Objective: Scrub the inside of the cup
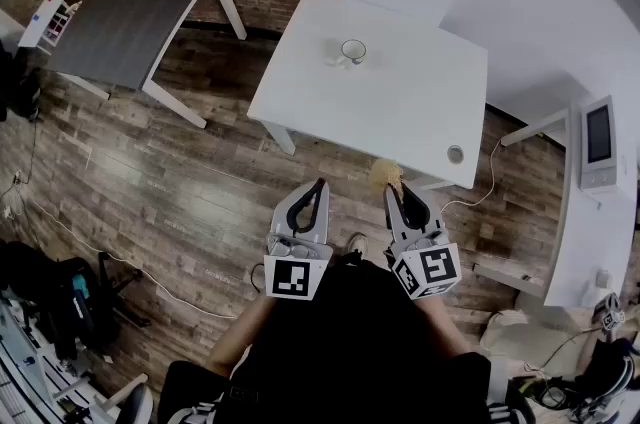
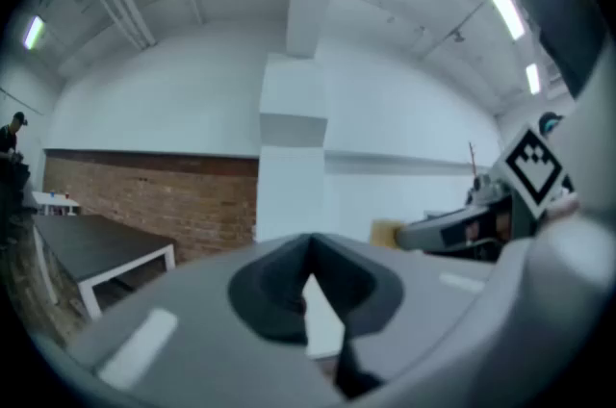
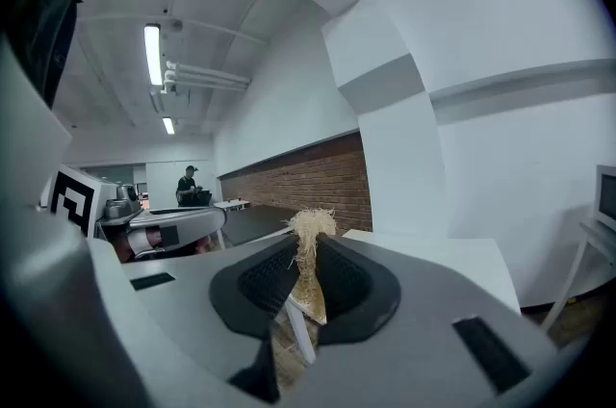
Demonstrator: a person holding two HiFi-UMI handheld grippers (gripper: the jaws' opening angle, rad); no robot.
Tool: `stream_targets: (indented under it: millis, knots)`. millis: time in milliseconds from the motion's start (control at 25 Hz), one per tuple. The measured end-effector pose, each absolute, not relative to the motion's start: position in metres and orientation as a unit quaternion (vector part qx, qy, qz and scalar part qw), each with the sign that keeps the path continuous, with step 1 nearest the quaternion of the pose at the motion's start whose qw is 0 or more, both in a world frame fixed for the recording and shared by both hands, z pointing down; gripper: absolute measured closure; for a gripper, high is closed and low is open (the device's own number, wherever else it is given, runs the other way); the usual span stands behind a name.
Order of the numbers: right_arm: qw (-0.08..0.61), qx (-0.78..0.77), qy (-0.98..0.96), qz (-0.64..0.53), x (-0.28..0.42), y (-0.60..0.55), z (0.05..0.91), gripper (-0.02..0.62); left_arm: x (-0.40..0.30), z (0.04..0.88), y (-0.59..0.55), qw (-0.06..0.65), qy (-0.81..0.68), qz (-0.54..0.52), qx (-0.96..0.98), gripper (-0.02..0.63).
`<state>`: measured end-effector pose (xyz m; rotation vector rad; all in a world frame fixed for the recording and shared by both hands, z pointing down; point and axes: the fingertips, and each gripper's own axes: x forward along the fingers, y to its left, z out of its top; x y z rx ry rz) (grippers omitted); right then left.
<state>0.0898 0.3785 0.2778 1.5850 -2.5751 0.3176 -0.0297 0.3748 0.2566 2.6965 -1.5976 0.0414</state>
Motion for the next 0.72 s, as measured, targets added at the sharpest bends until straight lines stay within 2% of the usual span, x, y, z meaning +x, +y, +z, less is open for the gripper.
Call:
stream_targets:
  millis: [720]
  knots:
    - [0.034,0.508,-0.854,0.106,0.114,0.378,0.275,0.546,-0.004,0.260,0.381,0.003,-0.526,0.019,0.850,0.604]
